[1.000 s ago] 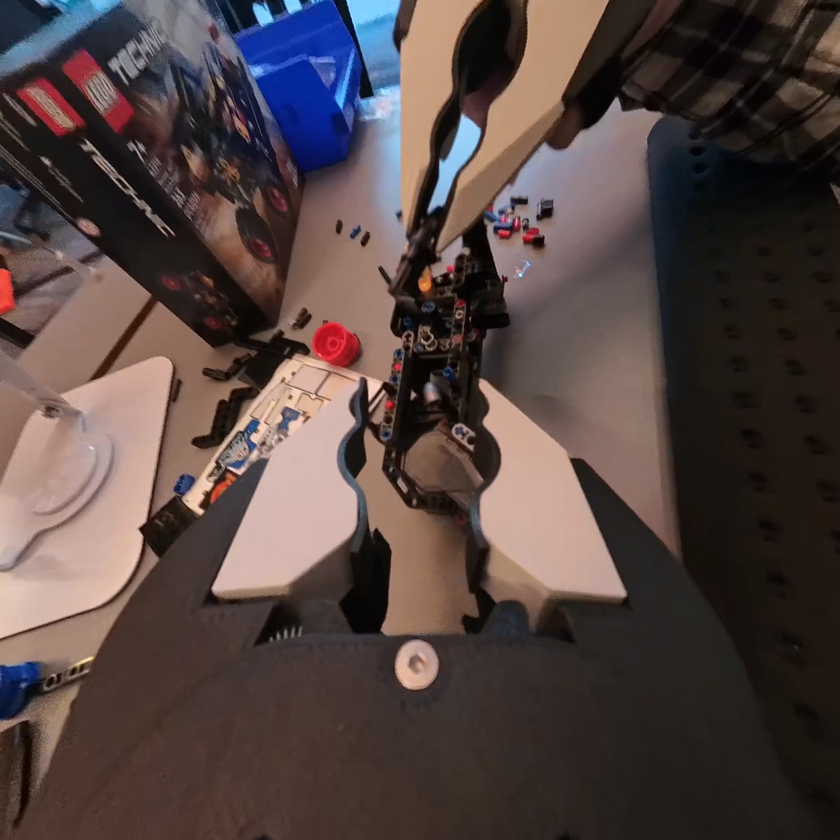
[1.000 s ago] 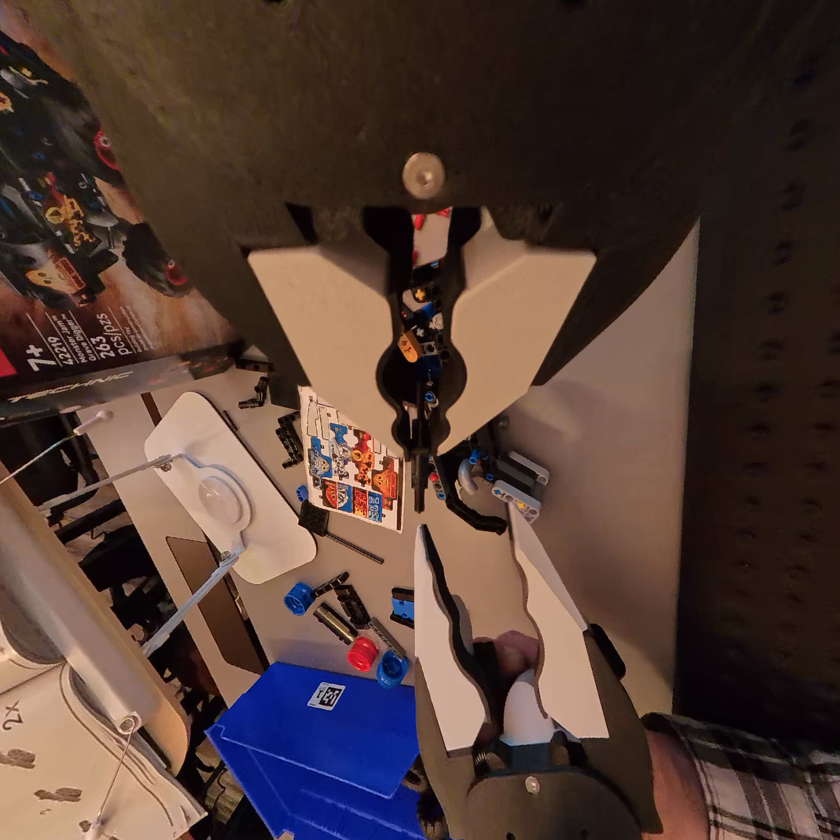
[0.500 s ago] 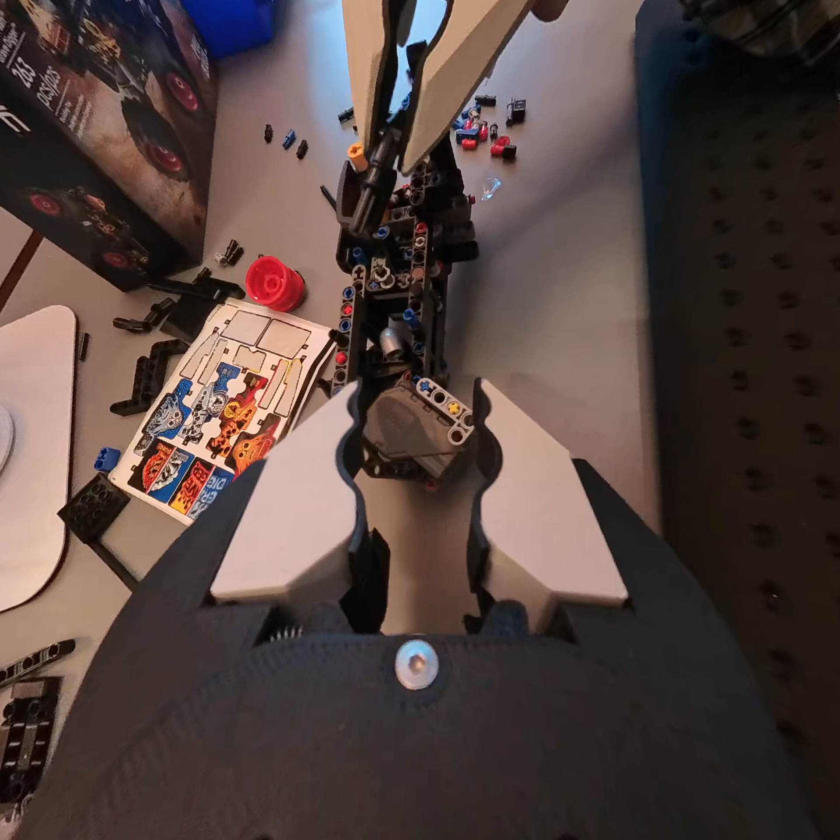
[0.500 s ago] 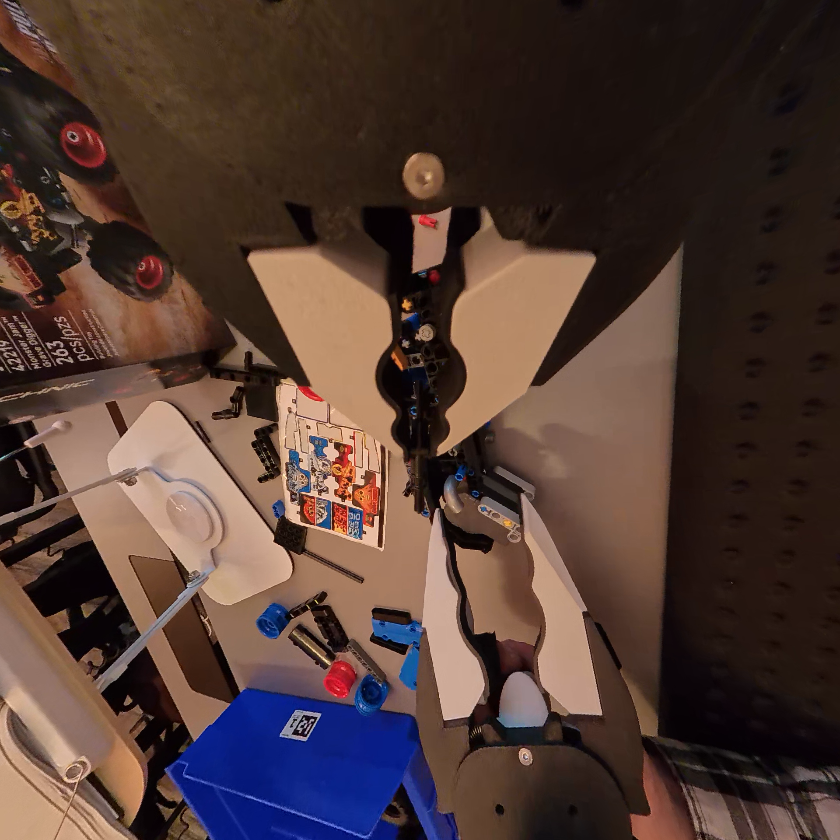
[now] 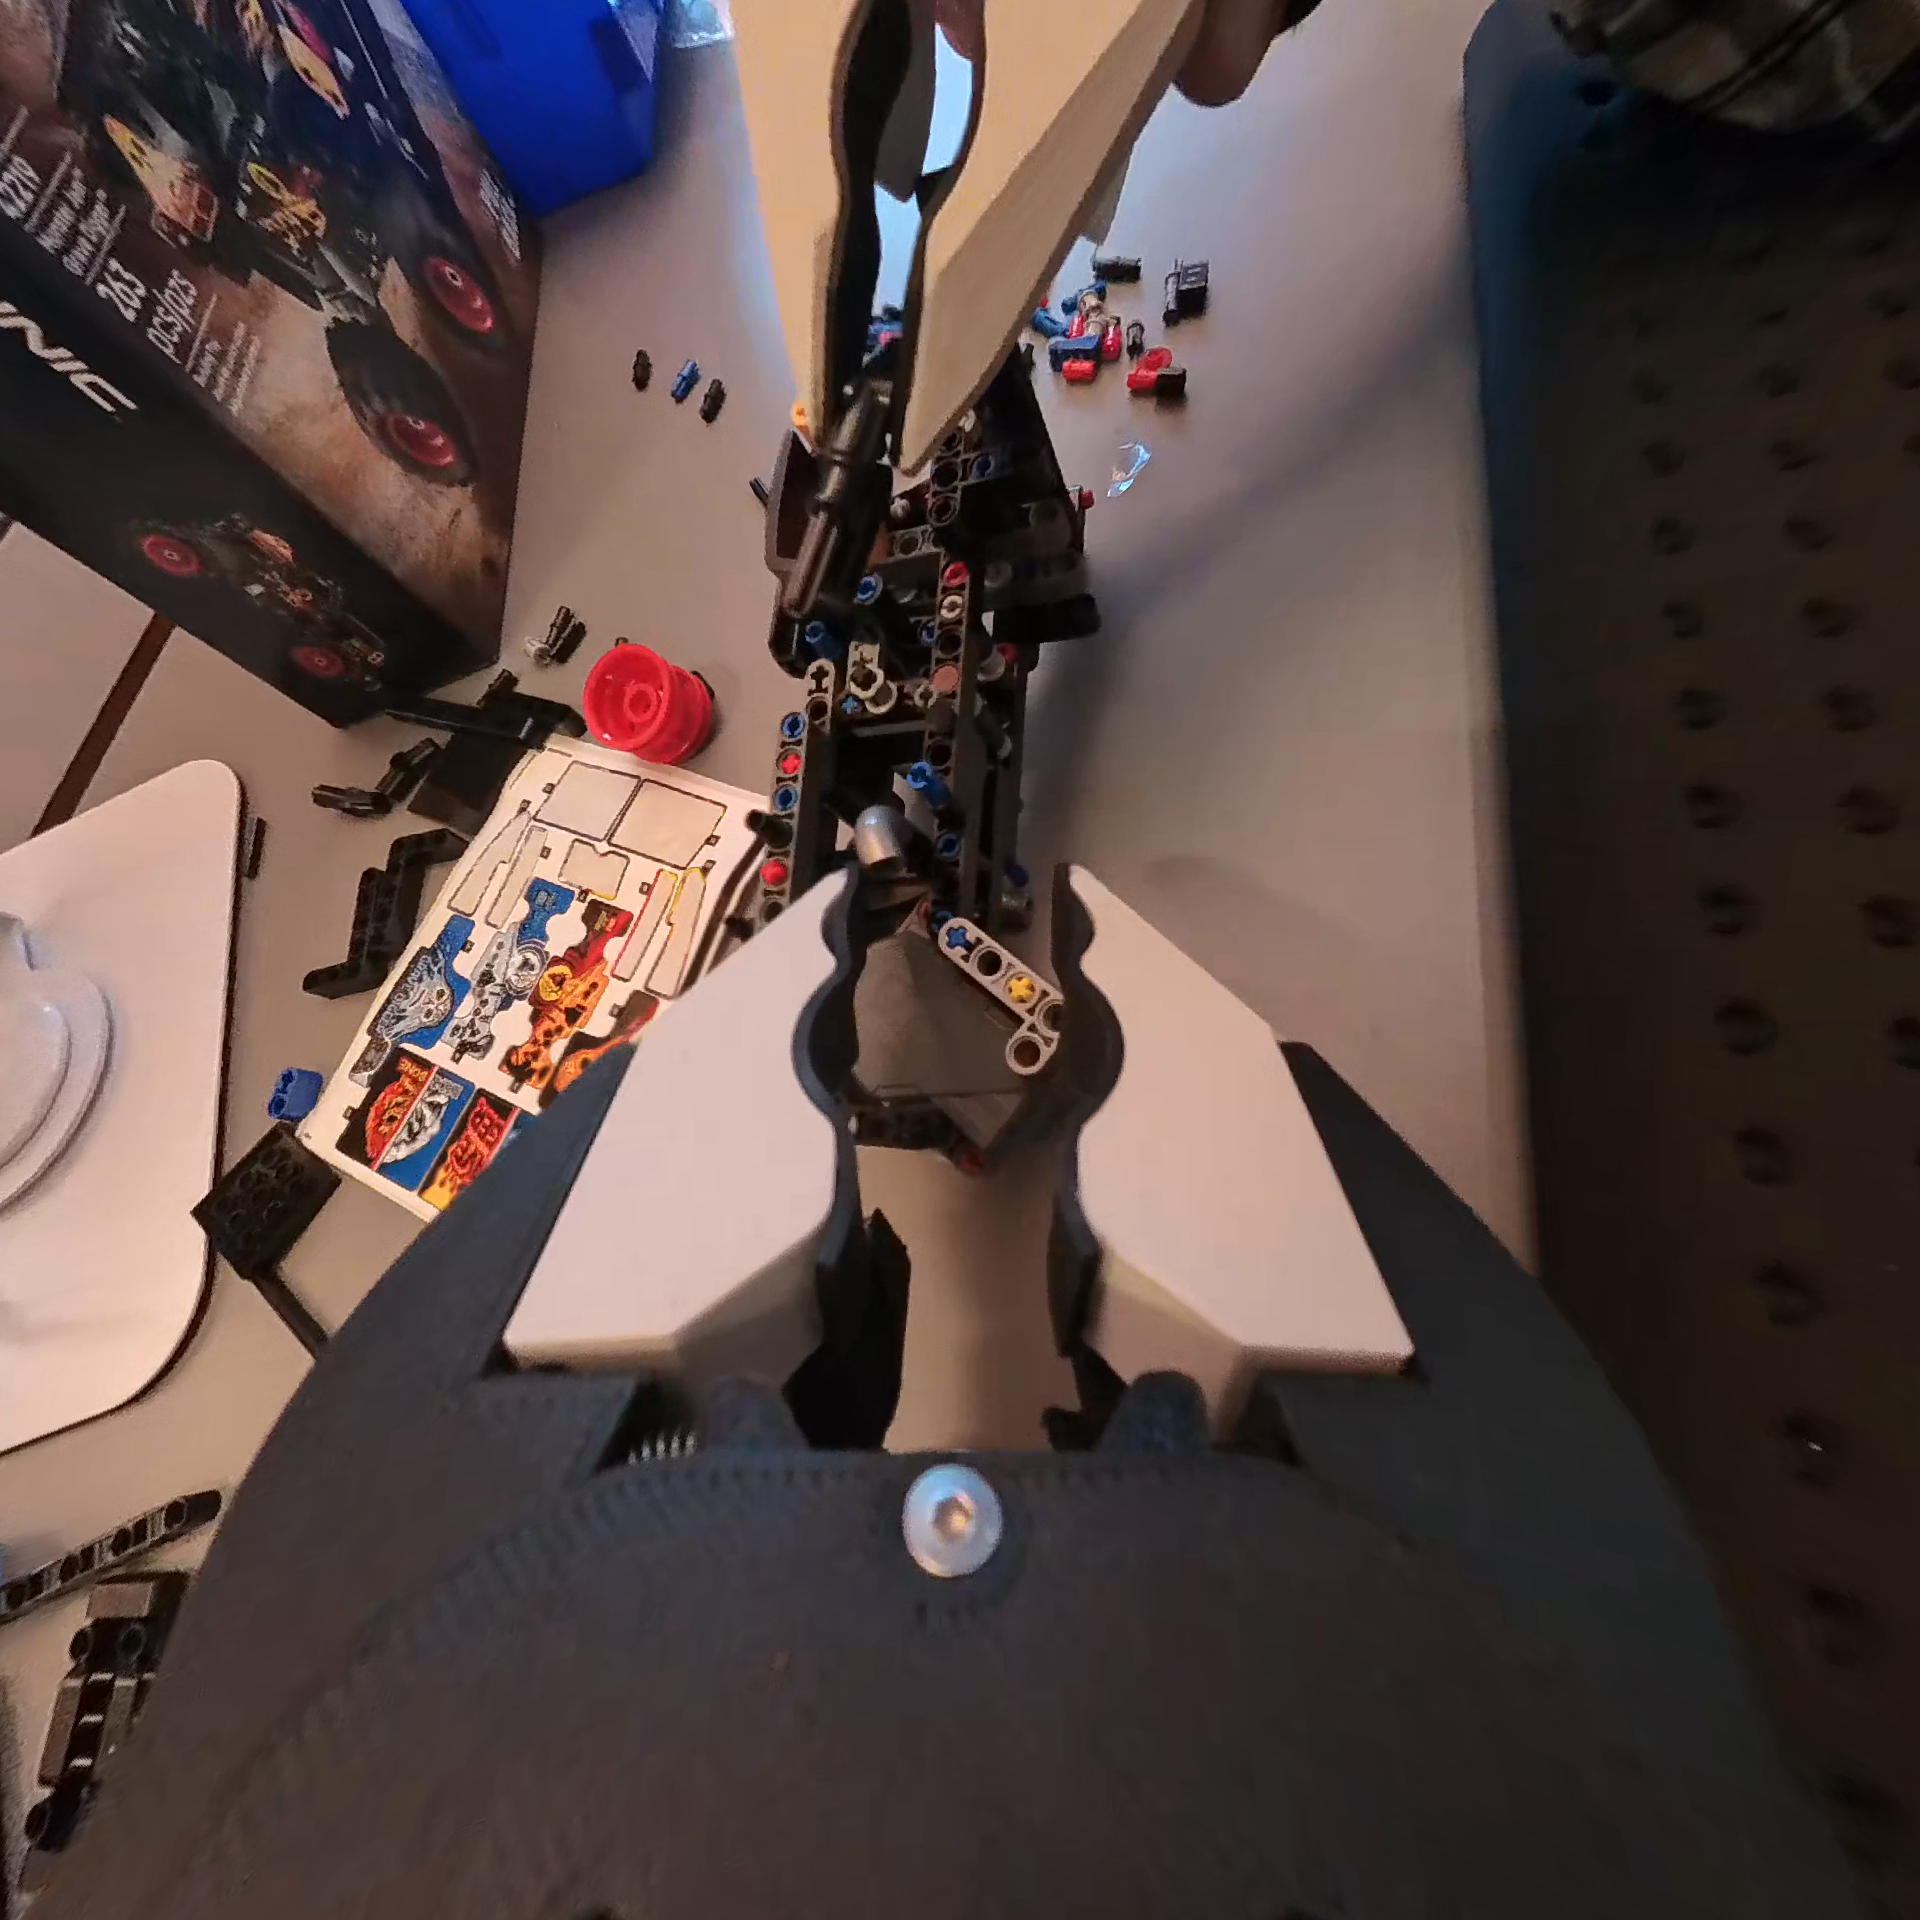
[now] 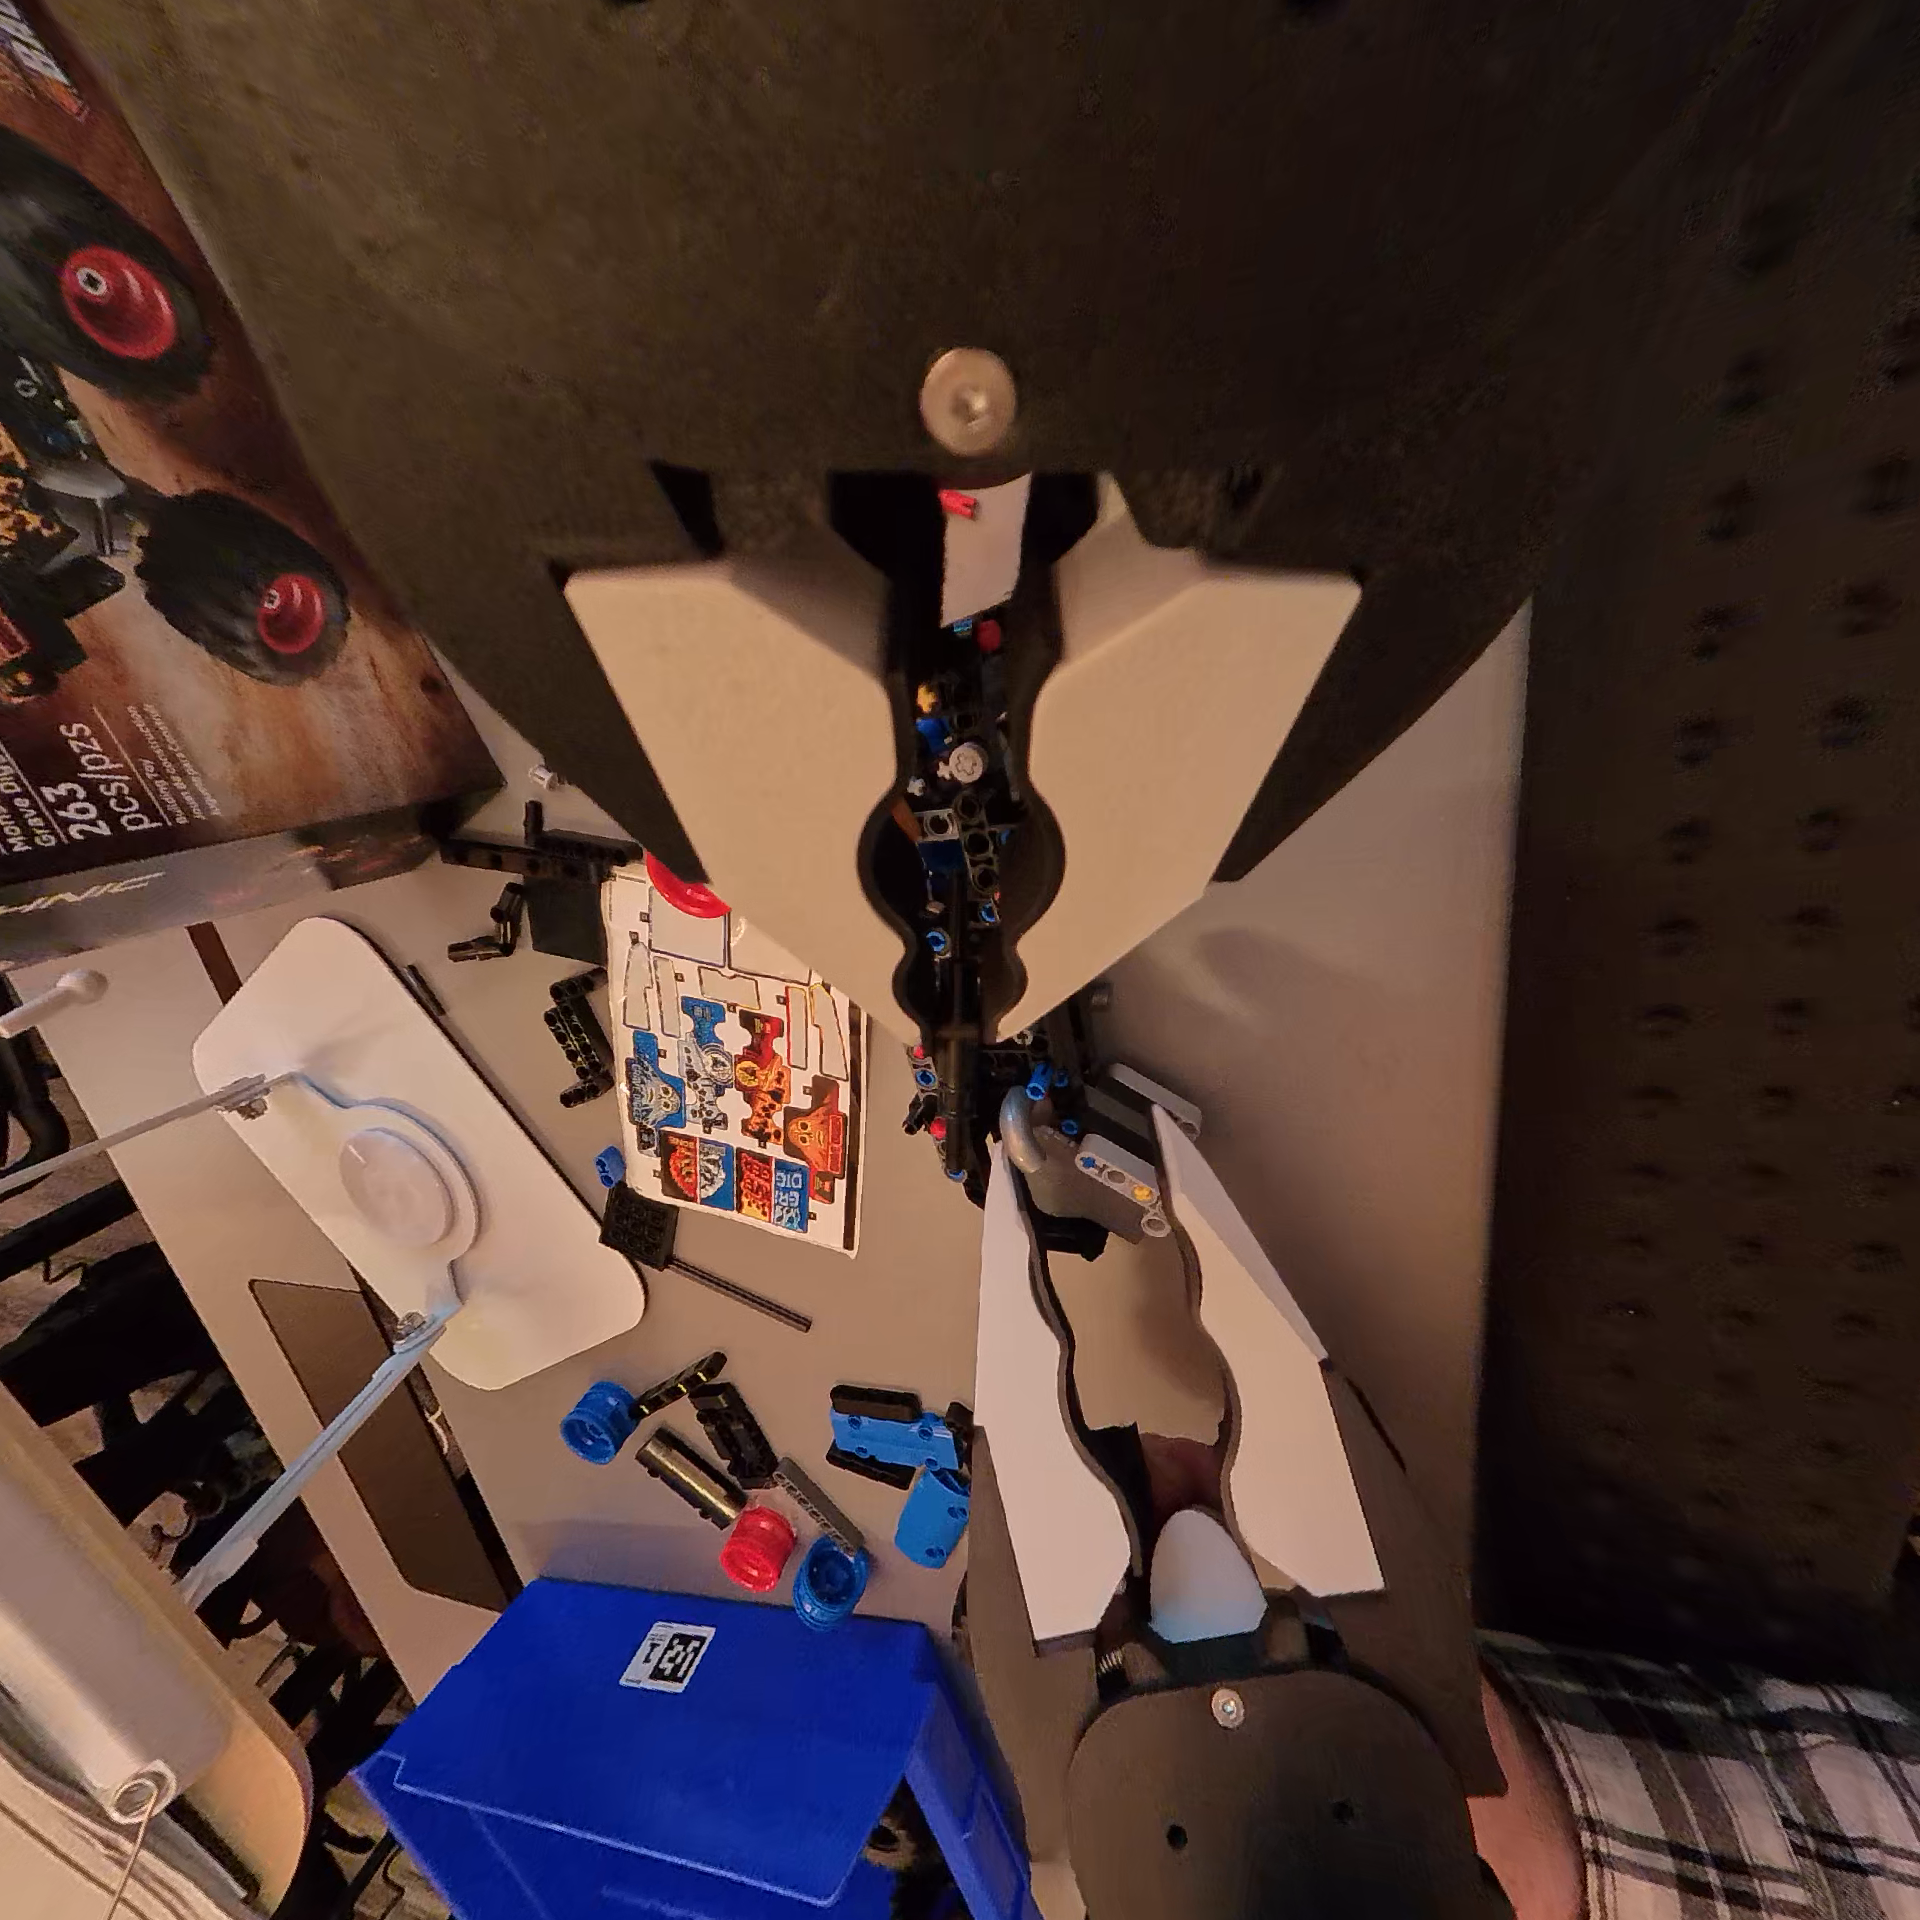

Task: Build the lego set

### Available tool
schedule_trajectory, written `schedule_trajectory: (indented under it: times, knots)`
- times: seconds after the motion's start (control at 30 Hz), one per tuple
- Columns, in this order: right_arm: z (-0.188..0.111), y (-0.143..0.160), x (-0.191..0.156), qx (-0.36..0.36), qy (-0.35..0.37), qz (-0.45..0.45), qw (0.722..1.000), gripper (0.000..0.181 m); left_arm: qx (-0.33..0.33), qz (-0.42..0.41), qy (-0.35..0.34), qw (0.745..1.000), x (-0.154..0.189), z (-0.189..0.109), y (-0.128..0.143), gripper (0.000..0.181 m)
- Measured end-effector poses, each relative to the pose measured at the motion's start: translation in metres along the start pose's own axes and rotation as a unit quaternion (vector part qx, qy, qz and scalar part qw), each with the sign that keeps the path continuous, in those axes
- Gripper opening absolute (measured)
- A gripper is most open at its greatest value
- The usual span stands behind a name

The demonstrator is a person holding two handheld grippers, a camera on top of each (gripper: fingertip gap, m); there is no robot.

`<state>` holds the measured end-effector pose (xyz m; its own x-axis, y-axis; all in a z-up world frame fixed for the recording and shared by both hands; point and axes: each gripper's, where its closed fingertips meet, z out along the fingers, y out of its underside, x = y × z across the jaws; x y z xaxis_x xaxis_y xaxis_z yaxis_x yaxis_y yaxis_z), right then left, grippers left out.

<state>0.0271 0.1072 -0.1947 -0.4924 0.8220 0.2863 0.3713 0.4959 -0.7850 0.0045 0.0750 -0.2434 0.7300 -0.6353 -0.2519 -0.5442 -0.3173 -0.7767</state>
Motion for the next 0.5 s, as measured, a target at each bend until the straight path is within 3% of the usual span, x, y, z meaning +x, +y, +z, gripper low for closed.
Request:
schedule_trajectory:
  times: [0.37,0.5]
  knots:
    - [0.0001,0.0017,0.0004,0.004,-0.002,0.005,1.000,0.005,0.013,-0.010,-0.019,1.000,-0.0078,-0.0008,-0.0049,0.018]
    - [0.0014,0.0039,0.0002,0.004,-0.004,0.009,1.000,0.006,0.007,-0.011,0.001,1.000,-0.0038,-0.0041,-0.0013,0.033]
